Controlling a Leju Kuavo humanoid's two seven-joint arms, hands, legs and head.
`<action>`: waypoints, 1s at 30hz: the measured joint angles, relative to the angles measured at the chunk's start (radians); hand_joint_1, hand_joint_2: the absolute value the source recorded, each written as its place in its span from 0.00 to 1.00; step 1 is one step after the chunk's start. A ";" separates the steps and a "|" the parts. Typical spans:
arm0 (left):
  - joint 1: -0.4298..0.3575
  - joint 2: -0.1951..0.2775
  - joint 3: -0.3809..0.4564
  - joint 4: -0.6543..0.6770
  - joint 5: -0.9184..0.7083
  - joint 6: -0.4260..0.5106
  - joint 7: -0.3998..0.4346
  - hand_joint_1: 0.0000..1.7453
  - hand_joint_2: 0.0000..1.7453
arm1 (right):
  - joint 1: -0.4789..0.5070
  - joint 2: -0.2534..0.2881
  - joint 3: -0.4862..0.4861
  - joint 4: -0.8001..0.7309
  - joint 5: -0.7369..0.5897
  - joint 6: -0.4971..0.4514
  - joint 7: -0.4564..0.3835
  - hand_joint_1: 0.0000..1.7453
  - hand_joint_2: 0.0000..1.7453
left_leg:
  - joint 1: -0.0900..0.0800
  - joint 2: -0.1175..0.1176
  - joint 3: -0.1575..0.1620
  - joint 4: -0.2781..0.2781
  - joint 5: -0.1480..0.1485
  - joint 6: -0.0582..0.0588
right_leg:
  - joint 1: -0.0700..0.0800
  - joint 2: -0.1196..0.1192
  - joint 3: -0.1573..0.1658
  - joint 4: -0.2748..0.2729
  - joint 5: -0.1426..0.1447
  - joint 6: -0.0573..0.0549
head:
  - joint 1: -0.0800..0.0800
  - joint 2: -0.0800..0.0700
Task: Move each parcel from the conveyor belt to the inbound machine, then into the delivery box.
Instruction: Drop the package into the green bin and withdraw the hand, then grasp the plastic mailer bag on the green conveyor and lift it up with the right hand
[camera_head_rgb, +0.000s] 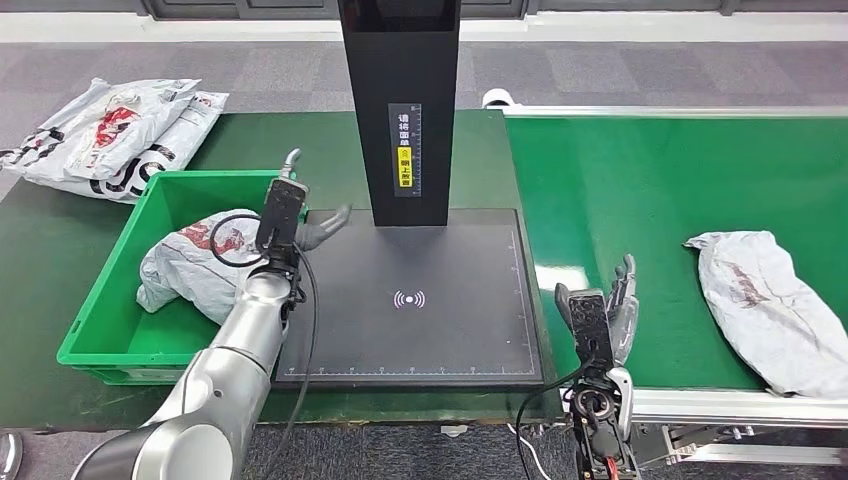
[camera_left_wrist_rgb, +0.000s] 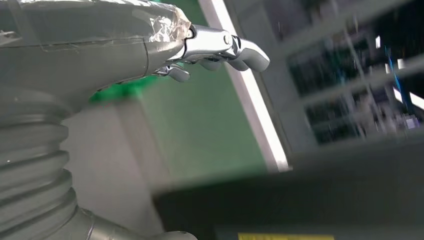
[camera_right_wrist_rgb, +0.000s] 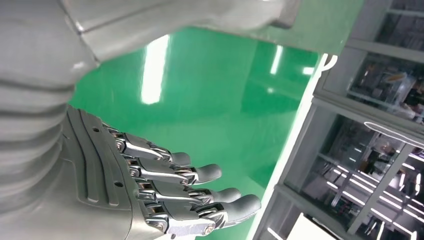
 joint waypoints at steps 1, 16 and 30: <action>0.003 -0.012 -0.004 0.009 0.011 -0.017 -0.008 0.00 1.00 | 0.000 -0.001 -0.006 -0.001 0.003 -0.002 -0.003 0.00 0.00 | 0.000 0.000 0.000 0.000 0.000 0.000 | 0.000 0.000 0.000 0.000 0.000 0.000 | 0.000 0.000; 0.072 -0.065 -0.068 0.035 0.209 -0.064 -0.063 0.00 1.00 | -0.072 -0.034 -0.042 0.124 0.021 -0.076 -0.091 0.00 1.00 | 0.000 0.002 0.000 0.000 0.000 0.000 | 0.000 0.001 0.000 0.001 0.000 0.000 | 0.000 0.000; 0.177 -0.066 -0.272 0.047 0.392 -0.032 -0.040 0.00 1.00 | -0.177 -0.147 -0.389 0.255 0.930 -0.240 0.380 0.00 1.00 | -0.001 -0.005 -0.003 0.001 0.001 0.003 | -0.001 -0.005 0.000 -0.001 0.000 0.001 | 0.000 0.000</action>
